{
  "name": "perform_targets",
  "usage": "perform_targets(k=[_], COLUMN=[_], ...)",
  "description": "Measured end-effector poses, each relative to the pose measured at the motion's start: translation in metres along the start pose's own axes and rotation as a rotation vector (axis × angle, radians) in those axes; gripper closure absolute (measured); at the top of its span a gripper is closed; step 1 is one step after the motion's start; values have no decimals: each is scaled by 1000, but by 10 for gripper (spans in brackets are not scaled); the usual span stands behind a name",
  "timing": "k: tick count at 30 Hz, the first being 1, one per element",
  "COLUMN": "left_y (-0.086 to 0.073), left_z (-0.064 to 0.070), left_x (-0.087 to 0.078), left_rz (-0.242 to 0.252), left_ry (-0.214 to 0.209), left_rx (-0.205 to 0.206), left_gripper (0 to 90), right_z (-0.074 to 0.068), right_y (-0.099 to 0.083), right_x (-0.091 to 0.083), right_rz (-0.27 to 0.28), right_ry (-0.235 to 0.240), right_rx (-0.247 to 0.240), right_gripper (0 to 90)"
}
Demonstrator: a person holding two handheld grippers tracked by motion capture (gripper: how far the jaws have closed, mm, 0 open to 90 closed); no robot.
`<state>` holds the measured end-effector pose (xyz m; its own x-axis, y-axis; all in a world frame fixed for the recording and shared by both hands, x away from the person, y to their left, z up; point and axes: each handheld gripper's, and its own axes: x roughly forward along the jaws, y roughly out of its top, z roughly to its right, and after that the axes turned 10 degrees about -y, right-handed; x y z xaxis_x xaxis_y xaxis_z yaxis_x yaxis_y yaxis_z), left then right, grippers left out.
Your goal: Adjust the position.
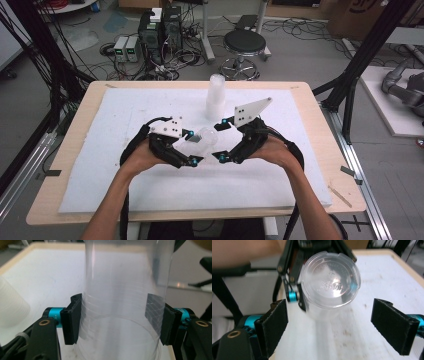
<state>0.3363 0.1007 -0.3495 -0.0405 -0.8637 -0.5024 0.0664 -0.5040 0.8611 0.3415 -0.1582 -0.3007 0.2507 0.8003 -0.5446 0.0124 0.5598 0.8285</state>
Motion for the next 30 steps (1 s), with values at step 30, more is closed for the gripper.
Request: perform_targets(k=[30], left_y=[38], left_z=[-13], left_x=[9], left_rz=[-474], left_ry=[-43], left_rx=[-20], left_gripper=[324], right_z=[1], right_y=[28], right_x=[20], right_rz=[-306], right_ry=[7], right_rx=[-122], right_gripper=[170])
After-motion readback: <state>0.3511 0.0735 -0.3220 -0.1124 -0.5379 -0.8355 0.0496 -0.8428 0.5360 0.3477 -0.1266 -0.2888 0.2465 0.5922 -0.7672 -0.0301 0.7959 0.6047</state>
